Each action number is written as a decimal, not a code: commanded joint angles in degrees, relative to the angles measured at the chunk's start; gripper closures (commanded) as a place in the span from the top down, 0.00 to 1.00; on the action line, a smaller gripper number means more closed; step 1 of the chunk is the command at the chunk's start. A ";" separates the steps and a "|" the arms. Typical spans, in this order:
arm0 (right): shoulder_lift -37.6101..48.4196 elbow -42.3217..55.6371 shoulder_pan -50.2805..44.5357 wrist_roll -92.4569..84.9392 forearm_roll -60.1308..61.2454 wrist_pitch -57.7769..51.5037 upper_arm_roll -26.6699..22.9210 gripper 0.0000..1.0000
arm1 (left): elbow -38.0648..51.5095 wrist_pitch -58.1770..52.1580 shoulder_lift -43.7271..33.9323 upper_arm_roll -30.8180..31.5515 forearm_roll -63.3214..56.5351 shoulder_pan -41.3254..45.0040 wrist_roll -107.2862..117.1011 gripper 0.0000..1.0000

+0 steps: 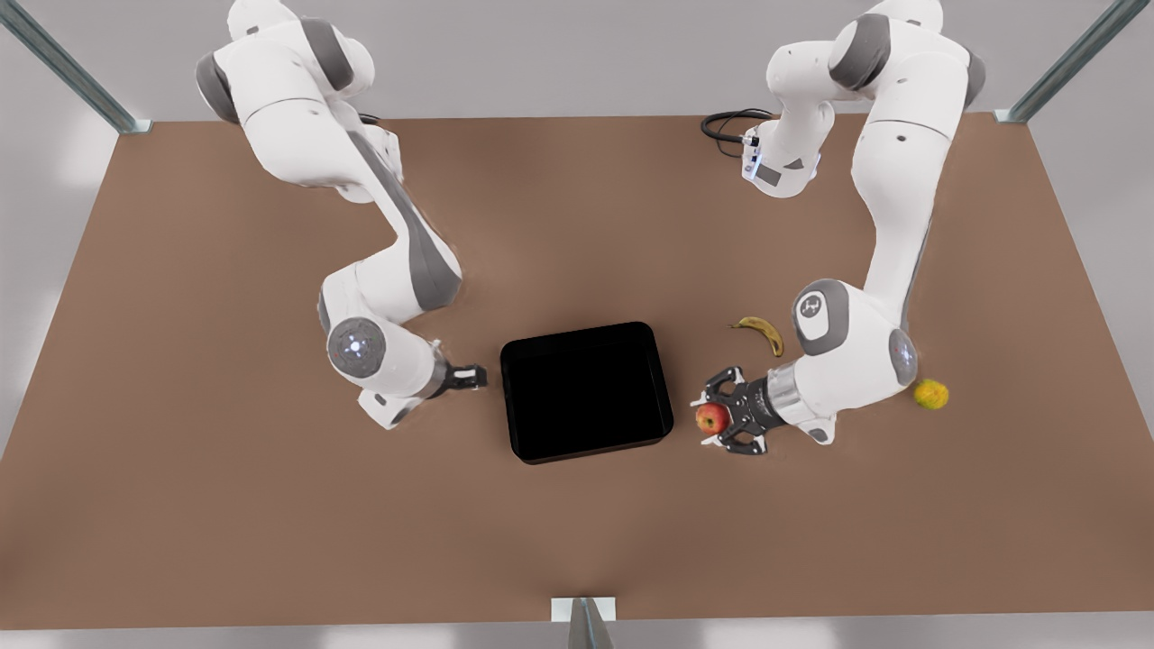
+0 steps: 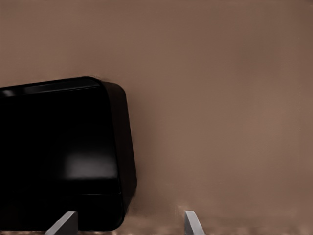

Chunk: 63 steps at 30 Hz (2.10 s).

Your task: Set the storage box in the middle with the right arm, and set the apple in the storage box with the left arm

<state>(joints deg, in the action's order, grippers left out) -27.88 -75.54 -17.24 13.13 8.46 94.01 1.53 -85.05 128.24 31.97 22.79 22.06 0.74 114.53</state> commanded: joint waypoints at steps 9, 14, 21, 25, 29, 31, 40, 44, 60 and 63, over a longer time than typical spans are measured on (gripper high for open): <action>18.65 -6.82 16.45 -26.31 -10.57 -15.43 -6.01 1.00 | 5.34 2.72 0.46 8.15 -26.10 10.86 34.36 0.45; 18.57 -6.91 16.45 -26.31 -11.45 -15.43 -6.01 1.00 | 6.66 3.60 3.10 7.70 -26.01 12.62 38.40 0.48; 18.30 -6.91 16.45 -26.66 -11.45 -15.52 -6.01 1.00 | 6.66 2.45 5.64 7.53 -27.06 17.98 41.57 0.52; 18.13 -6.91 16.45 -26.58 -11.45 -15.43 -6.01 1.00 | 6.57 2.54 9.25 5.95 -31.81 18.86 41.04 0.64; 18.04 -6.91 16.45 -26.66 -11.45 -15.43 -6.01 1.00 | 6.48 2.45 9.60 6.03 -33.22 18.86 40.86 1.00; 18.04 -6.91 16.45 -26.84 -11.45 -15.52 -6.01 1.00 | 6.48 2.45 9.60 6.03 -33.22 18.86 40.86 1.00; 19.88 -6.82 16.45 -26.84 -11.45 -16.05 -5.92 1.00 | 6.57 -5.71 1.17 1.73 -41.48 14.57 27.54 1.00; 19.71 -6.82 16.45 -26.84 -11.45 -16.05 -5.92 1.00 | 0.94 -16.79 -8.85 1.64 -31.64 -2.84 -22.92 1.00; 19.62 -6.91 16.45 -26.84 -11.45 -16.14 -5.92 1.00 | -4.77 -37.10 -26.61 -14.44 -23.73 -1.35 -109.69 1.00; 19.62 -6.91 16.45 -26.75 -11.45 -16.14 -5.92 1.00 | -4.77 -37.01 -26.52 -15.76 -23.73 0.23 -108.37 1.00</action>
